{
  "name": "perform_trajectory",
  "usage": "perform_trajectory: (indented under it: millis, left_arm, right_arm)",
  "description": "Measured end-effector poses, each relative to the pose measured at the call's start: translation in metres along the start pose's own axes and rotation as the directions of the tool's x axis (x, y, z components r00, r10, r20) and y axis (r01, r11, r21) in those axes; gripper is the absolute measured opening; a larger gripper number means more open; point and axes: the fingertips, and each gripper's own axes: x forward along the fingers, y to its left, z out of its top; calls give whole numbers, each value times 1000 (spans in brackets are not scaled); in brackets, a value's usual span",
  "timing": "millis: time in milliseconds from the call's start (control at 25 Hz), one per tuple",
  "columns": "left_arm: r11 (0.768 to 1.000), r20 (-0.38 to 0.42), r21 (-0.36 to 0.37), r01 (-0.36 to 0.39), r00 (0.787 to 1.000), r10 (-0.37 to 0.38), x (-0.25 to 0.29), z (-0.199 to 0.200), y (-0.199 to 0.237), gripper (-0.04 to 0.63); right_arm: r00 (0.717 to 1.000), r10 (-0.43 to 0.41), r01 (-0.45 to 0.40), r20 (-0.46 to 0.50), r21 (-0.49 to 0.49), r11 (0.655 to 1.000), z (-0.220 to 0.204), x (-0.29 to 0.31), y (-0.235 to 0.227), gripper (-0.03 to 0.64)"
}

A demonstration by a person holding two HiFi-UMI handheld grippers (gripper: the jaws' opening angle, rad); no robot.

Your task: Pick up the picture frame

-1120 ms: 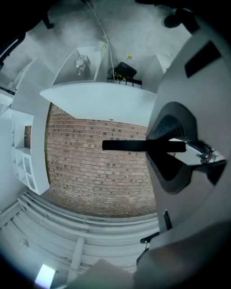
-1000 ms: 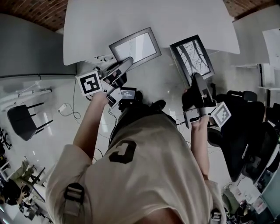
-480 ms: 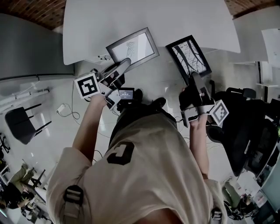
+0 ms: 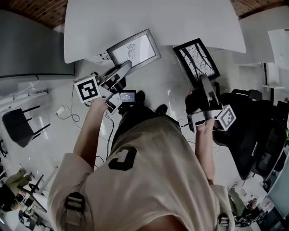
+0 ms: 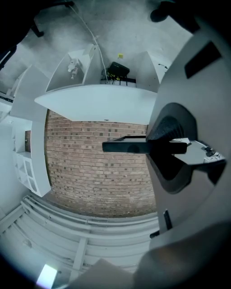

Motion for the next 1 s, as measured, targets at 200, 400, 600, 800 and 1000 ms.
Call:
perform_trajectory:
  millis: [200, 400, 600, 800, 1000]
  left_arm:
    - [1000, 33, 15, -22, 999, 22, -12, 0, -8, 15]
    - [999, 63, 24, -36, 997, 34, -20, -1, -22, 15]
    - [998, 72, 24, -52, 996, 50, -29, -2, -28, 15]
    - [997, 92, 9, -80, 993, 78, -39, -14, -26, 15]
    - [995, 109, 6, -98, 989, 97, -51, -20, -28, 15]
  right_arm:
    - [999, 30, -30, -28, 19, 999, -3, 1, 2, 55]
    - [996, 46, -46, -77, 1, 999, -10, 6, 13, 57]
    - [994, 42, -42, -104, 6, 999, -15, 10, 15, 55]
    - [991, 38, -34, -131, 29, 999, -18, 5, 5, 57]
    - [990, 30, -23, -140, 53, 998, -20, 4, 0, 55]
